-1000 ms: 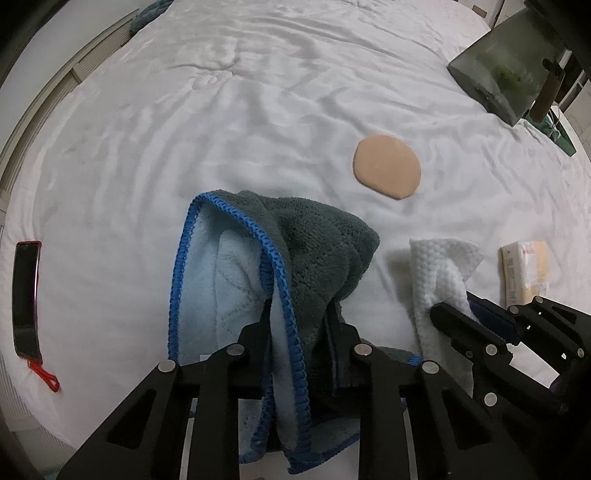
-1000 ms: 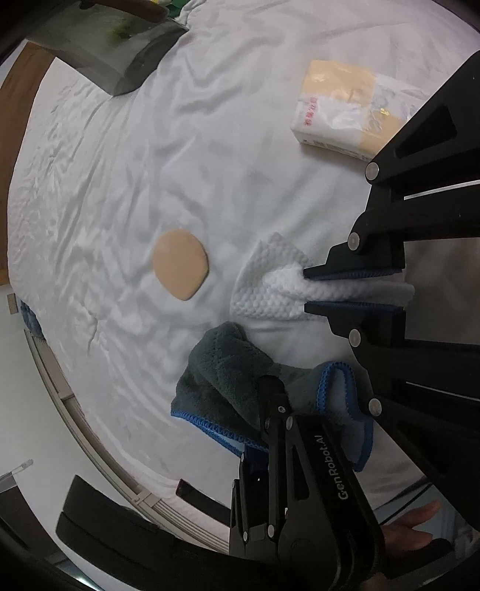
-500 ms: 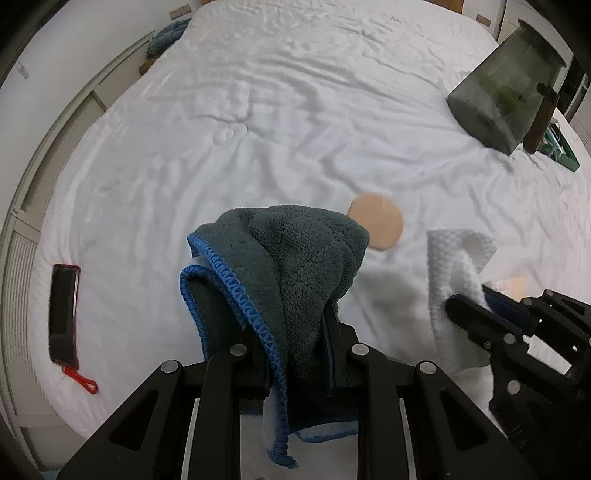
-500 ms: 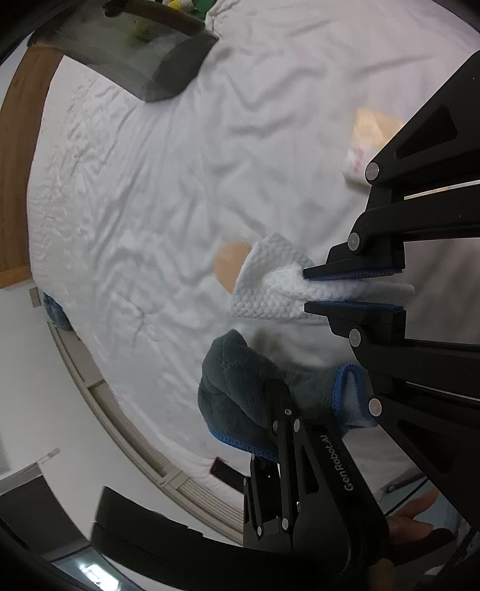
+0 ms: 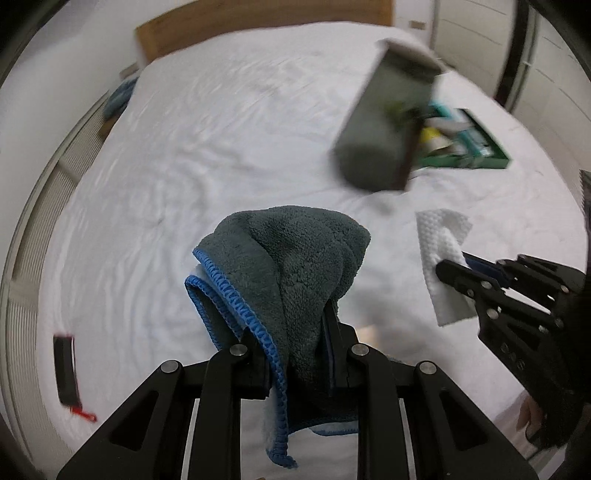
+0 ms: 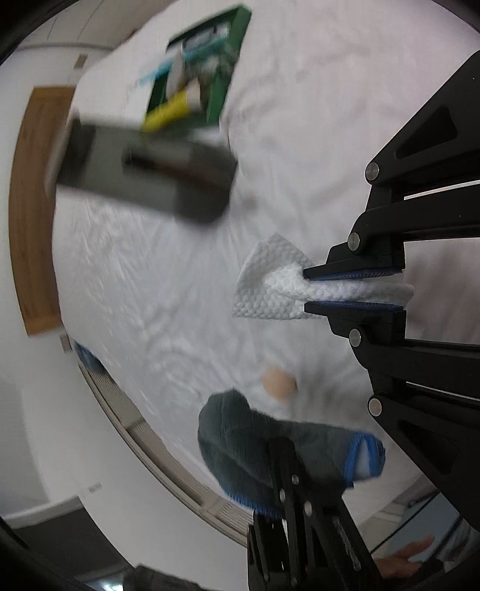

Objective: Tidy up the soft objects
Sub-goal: 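Lift and carry the dark towel and white mesh cloth over the green tray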

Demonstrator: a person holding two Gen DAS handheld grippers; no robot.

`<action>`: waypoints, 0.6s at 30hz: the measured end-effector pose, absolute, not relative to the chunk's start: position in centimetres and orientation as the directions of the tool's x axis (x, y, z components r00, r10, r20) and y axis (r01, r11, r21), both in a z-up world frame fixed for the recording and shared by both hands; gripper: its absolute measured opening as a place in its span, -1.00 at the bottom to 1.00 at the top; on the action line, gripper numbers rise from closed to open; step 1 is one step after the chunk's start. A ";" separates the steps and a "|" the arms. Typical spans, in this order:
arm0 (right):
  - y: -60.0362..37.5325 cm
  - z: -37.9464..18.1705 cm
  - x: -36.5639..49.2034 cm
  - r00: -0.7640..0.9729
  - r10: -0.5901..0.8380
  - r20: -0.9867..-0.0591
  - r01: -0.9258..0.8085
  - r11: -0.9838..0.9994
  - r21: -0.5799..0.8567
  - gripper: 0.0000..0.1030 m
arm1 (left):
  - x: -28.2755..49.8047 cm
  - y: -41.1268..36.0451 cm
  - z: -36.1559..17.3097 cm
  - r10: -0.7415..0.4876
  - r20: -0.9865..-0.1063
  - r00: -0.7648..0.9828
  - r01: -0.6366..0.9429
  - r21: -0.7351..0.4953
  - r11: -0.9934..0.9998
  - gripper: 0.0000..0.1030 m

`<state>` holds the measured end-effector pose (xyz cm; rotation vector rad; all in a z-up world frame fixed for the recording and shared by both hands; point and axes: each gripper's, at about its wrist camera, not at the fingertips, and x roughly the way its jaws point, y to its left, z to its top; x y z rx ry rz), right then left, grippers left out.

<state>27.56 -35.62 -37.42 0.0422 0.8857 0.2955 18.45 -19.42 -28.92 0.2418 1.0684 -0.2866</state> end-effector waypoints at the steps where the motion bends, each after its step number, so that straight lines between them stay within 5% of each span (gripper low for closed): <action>1: -37.3 -36.9 27.5 0.604 0.255 -0.755 -0.219 0.964 0.150 -0.82 | 18.5 -21.1 -28.2 -0.136 -0.881 0.453 0.365 0.044 0.930 -0.67; 18: -60.3 -32.2 30.2 0.691 0.059 -0.720 -0.028 0.998 0.054 -0.82 | 23.1 -44.3 -24.3 -0.365 -0.817 0.447 0.531 -0.086 0.843 -0.66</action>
